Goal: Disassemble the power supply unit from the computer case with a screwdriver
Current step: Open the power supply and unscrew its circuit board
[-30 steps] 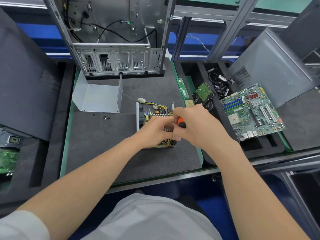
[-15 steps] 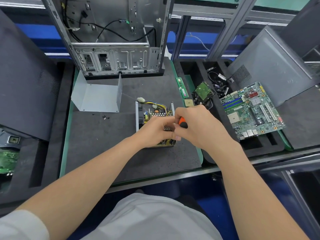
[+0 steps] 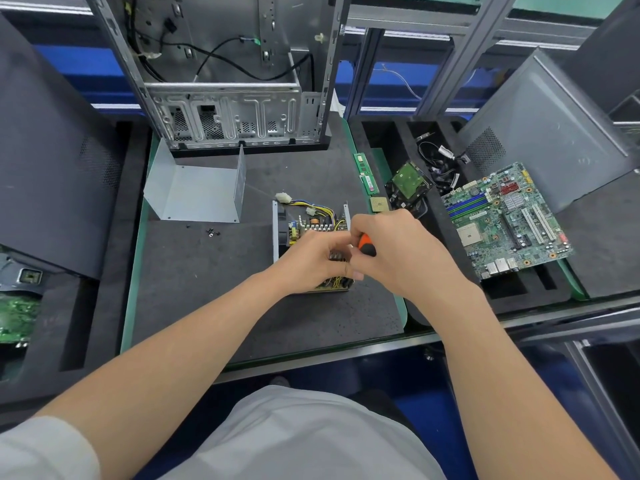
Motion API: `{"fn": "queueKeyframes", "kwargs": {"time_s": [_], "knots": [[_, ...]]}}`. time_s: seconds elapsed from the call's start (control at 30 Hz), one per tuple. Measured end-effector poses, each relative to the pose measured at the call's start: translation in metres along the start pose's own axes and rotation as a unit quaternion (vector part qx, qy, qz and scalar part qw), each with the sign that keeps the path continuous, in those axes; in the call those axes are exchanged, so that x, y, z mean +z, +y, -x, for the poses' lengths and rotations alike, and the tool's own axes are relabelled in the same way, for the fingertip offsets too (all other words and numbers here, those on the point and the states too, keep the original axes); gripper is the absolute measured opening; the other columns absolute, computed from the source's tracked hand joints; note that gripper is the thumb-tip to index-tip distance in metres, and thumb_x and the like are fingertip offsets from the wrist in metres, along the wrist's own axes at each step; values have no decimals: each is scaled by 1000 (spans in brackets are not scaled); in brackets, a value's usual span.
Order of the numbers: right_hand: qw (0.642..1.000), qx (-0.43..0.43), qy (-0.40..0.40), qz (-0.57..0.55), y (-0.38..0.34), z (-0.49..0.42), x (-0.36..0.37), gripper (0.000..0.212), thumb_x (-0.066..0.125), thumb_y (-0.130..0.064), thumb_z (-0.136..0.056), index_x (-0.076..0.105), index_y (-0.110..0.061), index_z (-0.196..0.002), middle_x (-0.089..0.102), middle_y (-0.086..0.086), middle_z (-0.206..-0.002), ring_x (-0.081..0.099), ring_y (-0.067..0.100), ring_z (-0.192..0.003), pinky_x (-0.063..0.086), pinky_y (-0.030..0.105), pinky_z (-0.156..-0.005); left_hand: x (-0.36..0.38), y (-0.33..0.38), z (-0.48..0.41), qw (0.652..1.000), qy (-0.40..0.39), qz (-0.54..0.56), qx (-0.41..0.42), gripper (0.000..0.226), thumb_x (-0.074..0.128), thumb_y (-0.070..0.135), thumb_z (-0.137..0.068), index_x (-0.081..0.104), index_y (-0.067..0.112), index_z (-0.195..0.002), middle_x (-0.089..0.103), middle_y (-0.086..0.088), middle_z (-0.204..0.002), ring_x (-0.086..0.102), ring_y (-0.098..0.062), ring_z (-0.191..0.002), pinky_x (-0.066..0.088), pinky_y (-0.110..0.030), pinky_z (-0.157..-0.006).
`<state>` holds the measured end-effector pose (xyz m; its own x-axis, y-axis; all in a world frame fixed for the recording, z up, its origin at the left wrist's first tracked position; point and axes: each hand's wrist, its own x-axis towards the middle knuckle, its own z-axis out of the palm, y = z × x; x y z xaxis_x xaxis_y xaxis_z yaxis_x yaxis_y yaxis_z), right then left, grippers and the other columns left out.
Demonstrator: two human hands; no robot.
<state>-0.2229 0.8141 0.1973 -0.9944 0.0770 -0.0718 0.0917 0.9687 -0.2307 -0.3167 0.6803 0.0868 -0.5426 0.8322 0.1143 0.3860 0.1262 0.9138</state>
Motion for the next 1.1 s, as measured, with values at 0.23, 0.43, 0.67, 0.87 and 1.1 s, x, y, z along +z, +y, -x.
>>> {"fn": "queueKeyframes", "kwargs": {"time_s": [0.23,0.43,0.67,0.87,1.1], "knots": [[1000,-4,0,-8,4,1,1,12,67,-28,-91,56,-22,-91,55,2,-84,58,31,-81,48,36,-61,1,3,0,1000,2,-21,-2,47,86,32,-84,60,69,-97,78,14,-101,70,-7,-100,56,-37,-88],[1000,4,2,-10,7,0,2,12,67,-30,-91,57,-23,-92,50,-2,-81,56,30,-82,40,33,-58,0,6,0,1000,5,-15,-1,48,86,31,-84,59,69,-95,77,12,-97,69,-9,-97,56,-38,-85],[1000,8,-4,-21,7,-1,1,12,69,-28,-88,58,-23,-91,48,-6,-78,56,28,-81,40,33,-57,1,4,0,1000,-2,-19,-10,43,85,32,-85,62,64,-100,77,12,-100,69,-7,-101,55,-36,-88],[999,-10,-28,-31,10,0,-5,11,72,-24,-86,64,-23,-94,58,-1,-89,55,22,-88,51,37,-69,2,3,0,1000,-1,-13,-16,46,89,31,-81,60,64,-97,76,18,-96,68,-2,-95,50,-21,-83],[996,-32,-84,-22,12,-4,-12,10,78,-26,-83,71,-21,-89,50,-12,-83,54,17,-84,42,31,-71,2,-1,-1,999,-4,-30,-29,16,81,28,-91,72,28,-105,77,11,-101,71,-13,-100,57,-42,-90]]}}
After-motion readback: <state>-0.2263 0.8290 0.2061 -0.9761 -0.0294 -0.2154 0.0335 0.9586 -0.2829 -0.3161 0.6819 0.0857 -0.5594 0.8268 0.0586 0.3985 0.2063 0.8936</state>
